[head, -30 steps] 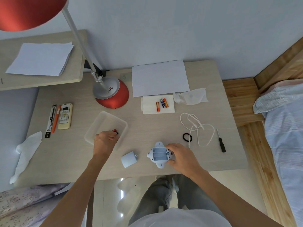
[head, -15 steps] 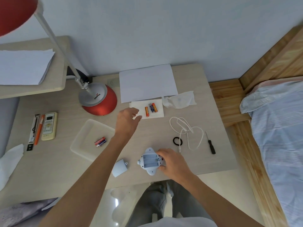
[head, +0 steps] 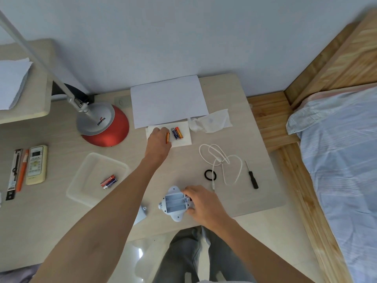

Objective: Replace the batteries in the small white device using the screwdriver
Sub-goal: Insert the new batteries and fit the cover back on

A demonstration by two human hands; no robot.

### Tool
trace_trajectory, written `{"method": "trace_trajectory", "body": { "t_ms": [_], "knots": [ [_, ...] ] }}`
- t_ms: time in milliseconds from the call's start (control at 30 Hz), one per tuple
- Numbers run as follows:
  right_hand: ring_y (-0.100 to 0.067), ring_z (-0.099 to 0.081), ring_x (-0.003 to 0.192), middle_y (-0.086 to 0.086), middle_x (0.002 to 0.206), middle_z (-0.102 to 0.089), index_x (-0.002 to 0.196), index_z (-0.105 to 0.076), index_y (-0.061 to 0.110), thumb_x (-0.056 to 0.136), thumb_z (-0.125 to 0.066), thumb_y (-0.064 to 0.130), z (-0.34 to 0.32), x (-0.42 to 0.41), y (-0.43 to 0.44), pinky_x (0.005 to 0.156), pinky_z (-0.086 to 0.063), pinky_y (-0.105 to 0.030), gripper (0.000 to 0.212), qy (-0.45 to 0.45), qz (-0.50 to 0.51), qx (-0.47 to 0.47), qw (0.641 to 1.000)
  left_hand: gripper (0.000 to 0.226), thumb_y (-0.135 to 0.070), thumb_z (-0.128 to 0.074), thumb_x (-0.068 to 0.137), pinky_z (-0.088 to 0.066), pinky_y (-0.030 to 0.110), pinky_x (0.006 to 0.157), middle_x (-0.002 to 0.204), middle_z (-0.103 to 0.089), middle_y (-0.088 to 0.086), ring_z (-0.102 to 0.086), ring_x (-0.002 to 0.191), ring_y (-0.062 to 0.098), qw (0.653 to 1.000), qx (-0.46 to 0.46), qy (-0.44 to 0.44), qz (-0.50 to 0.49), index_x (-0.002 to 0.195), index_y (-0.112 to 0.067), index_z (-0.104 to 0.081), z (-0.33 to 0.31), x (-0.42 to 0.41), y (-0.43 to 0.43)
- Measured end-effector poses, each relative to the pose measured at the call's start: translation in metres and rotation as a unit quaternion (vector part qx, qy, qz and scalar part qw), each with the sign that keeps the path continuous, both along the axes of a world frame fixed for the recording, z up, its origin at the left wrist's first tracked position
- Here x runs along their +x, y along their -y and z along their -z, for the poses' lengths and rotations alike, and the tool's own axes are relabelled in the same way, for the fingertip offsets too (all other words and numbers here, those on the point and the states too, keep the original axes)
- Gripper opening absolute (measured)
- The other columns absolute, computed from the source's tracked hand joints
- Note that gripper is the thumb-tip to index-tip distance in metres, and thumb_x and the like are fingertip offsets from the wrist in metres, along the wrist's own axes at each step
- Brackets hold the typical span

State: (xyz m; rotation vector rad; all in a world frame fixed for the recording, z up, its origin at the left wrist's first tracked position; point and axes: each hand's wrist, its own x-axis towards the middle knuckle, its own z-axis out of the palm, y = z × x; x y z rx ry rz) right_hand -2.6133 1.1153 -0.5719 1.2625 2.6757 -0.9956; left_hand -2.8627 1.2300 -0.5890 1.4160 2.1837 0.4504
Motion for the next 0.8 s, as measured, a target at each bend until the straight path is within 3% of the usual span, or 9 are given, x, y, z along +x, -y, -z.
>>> {"method": "trace_trajectory", "body": {
  "t_ms": [100, 267, 467, 567, 800],
  "knots": [
    [-0.012, -0.06, 0.101, 0.009, 0.11, -0.066, 0.125, -0.061, 0.025, 0.087, -0.077, 0.026, -0.002, 0.001, -0.001, 0.078, -0.056, -0.03, 0.04, 0.006, 0.005, -0.005, 1.0, 0.043, 0.001, -0.062, 0.09, -0.052, 0.038, 0.083, 0.115, -0.061, 0.013, -0.063, 0.101, 0.032, 1.0, -0.014, 0.0, 0.021, 0.13, -0.014, -0.064, -0.004, -0.004, 0.006],
    [-0.013, -0.06, 0.102, 0.008, 0.112, -0.067, 0.126, -0.061, 0.025, 0.088, -0.077, 0.026, -0.005, -0.005, 0.0, 0.077, -0.054, -0.028, 0.041, 0.006, 0.005, -0.008, 1.0, 0.048, 0.001, -0.064, 0.088, -0.059, 0.046, 0.089, 0.113, -0.069, 0.011, -0.069, 0.097, 0.029, 0.998, -0.02, 0.031, 0.045, 0.132, -0.019, -0.069, -0.018, -0.013, 0.042],
    [-0.015, -0.06, 0.106, 0.007, 0.115, -0.067, 0.129, -0.062, 0.024, 0.088, -0.076, 0.024, -0.008, -0.007, -0.003, 0.081, -0.058, -0.036, 0.043, 0.015, -0.004, -0.014, 1.0, 0.039, 0.001, -0.069, 0.091, -0.058, 0.031, 0.083, 0.099, -0.072, 0.004, -0.07, 0.081, 0.02, 0.988, -0.035, 0.152, -0.019, 0.12, -0.024, -0.076, -0.051, -0.012, 0.128],
    [-0.015, -0.06, 0.104, 0.007, 0.114, -0.067, 0.127, -0.062, 0.025, 0.087, -0.075, 0.023, -0.008, -0.007, -0.003, 0.08, -0.057, -0.035, 0.042, 0.018, -0.009, -0.01, 1.0, 0.023, -0.007, -0.07, 0.098, -0.06, 0.034, 0.082, 0.095, -0.076, 0.0, -0.074, 0.079, 0.019, 0.971, -0.082, 0.225, 0.007, 0.113, -0.024, -0.076, -0.059, -0.004, 0.169],
    [-0.015, -0.059, 0.101, 0.007, 0.11, -0.066, 0.124, -0.063, 0.024, 0.087, -0.075, 0.024, -0.009, -0.007, -0.003, 0.078, -0.055, -0.033, 0.04, 0.016, -0.009, -0.016, 1.0, 0.022, -0.016, -0.075, 0.098, -0.052, 0.012, 0.077, 0.098, -0.074, -0.007, -0.068, 0.088, 0.002, 0.98, -0.04, 0.193, -0.014, 0.12, -0.019, -0.078, -0.054, 0.018, 0.209]
  ]
}}
